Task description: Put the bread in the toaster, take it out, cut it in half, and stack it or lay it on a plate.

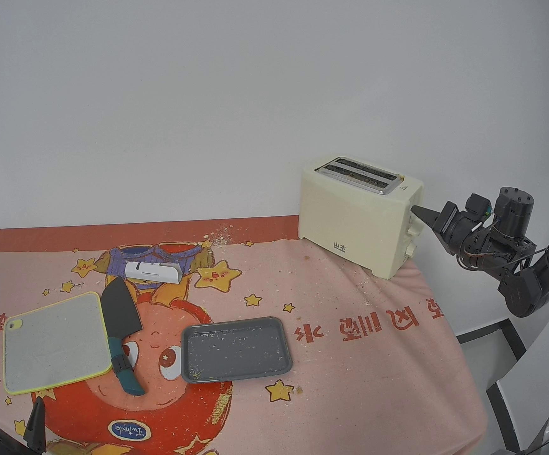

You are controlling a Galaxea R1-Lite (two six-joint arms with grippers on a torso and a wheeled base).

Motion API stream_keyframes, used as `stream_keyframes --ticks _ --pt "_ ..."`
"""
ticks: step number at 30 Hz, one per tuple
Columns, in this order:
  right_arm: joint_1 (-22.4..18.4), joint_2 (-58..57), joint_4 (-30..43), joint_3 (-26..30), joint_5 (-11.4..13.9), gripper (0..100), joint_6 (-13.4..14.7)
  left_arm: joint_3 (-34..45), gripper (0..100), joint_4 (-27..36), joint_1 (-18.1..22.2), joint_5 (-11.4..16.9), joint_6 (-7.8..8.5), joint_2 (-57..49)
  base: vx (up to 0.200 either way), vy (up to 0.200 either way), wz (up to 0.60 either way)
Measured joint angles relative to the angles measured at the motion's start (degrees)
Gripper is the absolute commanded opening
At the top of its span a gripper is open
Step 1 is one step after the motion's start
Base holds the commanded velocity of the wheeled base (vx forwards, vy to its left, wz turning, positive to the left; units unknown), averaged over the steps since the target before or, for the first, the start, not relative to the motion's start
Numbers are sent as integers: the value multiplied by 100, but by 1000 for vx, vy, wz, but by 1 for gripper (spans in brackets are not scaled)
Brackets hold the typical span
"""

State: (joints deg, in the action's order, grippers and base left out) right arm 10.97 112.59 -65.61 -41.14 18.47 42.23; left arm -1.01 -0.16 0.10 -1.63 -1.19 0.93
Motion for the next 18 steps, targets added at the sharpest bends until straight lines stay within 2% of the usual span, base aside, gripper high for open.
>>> stream_keyframes --ticks 4,9,13,18 --pt "206 -273 83 187 0 0 -115 0 100 0 0 0 0 0 0 0 0" --pt "551 -747 512 505 2 0 -613 0 100 0 0 -2 -2 0 0 0 0" --pt "777 -1122 784 857 11 0 -1264 0 100 0 0 0 0 0 0 0 0" --pt "914 -1548 907 1485 129 0 -2348 0 100 0 0 0 0 0 0 0 0"
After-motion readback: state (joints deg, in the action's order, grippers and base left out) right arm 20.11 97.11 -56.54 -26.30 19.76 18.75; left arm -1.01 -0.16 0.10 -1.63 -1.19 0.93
